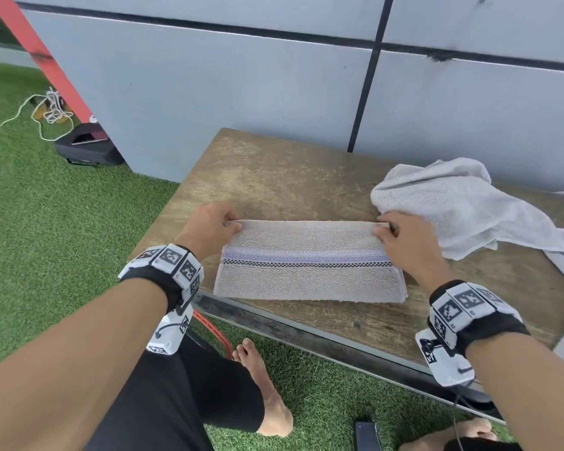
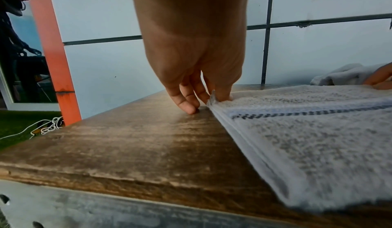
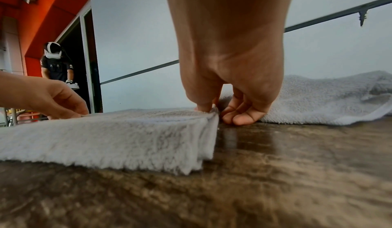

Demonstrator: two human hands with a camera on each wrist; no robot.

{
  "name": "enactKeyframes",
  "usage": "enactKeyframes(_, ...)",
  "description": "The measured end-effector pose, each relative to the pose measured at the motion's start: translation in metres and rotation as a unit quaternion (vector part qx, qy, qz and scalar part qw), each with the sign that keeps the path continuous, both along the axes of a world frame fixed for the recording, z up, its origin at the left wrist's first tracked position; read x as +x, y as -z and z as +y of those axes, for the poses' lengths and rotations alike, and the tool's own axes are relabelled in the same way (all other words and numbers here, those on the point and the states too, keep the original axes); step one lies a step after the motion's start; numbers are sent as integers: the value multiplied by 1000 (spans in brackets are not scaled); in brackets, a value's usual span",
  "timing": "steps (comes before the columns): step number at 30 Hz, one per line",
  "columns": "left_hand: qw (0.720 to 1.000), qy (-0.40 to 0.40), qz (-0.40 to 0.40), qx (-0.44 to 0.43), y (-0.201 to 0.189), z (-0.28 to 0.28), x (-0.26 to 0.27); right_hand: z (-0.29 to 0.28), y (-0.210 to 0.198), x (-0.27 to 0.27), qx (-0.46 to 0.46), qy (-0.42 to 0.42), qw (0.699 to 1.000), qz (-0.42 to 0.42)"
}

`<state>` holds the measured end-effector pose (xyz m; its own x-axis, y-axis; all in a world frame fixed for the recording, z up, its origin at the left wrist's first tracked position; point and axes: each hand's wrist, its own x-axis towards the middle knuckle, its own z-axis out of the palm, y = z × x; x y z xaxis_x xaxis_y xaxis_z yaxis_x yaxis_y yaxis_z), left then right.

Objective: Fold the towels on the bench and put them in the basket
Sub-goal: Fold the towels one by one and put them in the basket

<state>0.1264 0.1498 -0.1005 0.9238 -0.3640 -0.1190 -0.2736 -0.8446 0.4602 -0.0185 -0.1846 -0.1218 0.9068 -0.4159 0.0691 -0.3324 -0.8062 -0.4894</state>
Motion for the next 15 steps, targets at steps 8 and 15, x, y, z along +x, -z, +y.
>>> enactKeyframes(8,998,30,19,47,-17,5,-10,2,-16,-7,34,-13,996,77)
enactKeyframes(15,995,75,-43,50,-60,4,-25,-3,-57,-28,107,17,994,11)
